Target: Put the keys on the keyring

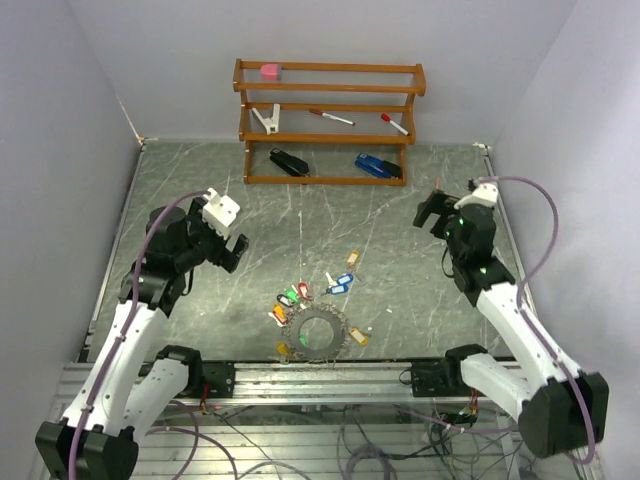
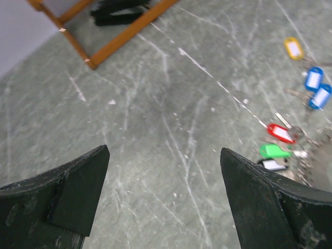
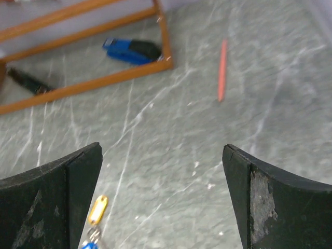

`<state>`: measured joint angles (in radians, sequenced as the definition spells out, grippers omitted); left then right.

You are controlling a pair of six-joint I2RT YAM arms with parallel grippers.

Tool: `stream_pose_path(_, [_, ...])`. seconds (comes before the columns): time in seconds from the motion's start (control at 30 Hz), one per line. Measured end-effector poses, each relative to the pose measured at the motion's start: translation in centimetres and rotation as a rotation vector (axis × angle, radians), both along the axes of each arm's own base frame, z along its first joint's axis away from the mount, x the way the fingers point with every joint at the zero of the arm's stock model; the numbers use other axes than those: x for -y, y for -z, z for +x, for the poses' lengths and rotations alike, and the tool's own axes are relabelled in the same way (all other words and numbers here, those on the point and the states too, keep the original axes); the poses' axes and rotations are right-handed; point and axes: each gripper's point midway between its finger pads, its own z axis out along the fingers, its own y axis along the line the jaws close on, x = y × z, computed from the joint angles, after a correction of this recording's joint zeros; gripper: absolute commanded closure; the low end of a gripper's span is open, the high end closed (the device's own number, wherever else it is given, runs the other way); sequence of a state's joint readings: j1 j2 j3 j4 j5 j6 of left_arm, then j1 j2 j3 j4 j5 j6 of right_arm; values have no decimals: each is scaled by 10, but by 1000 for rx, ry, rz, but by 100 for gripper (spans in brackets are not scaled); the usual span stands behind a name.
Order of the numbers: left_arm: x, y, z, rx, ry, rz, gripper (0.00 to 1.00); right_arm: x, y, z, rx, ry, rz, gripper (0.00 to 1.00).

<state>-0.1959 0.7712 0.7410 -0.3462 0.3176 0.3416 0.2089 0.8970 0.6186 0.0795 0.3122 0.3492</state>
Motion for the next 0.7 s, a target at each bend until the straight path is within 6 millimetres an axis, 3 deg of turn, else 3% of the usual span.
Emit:
stream_pose_path(0.1, [8,7,-7,-85,71,22,1,-32,16,8,-149,-113,24,1])
stream_pose_path(0.17, [10,15,-11,-144,103,45,1,-68,18,5,-220,-211,11,0])
stream_pose_path(0.23, [10,22,-16,-174,126,71,1,-121,19,-15,-280,-365,-21,1])
stream_pose_path(0.3, [6,21,-22,-162,132,101,1,-161,25,-40,-345,-487,-58,5])
stream_pose_path(0.37, [0,11,-26,-97,113,120,1,-186,35,-61,-418,-563,-94,15])
stream_pose_path(0.53, [-12,-7,-39,28,82,152,7,-196,76,-97,-607,-590,-139,39])
stream_pose_path(0.7, [-21,14,-33,-44,30,186,9,-209,99,-113,-700,-586,-119,49])
